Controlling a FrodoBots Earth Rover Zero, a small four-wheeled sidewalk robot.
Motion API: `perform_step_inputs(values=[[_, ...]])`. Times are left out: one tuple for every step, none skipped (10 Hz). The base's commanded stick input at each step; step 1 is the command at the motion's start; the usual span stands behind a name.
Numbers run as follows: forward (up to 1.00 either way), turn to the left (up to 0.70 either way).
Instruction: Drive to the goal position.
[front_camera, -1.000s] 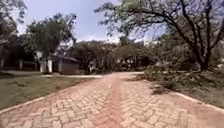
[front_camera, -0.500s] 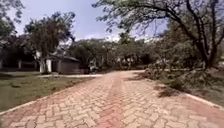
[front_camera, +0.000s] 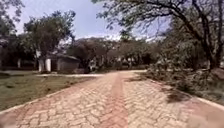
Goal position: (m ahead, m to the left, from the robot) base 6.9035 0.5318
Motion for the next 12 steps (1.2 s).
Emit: perform_step_inputs(values=[[0.70,0.00],[0.70,0.00],[0.70,0.00],[0.70,0.00],[0.70,0.00],[0.70,0.00],[0.70,0.00],[0.70,0.00],[0.70,0.00],[0.70,0.00],[0.70,0.00],[0.70,0.00]])
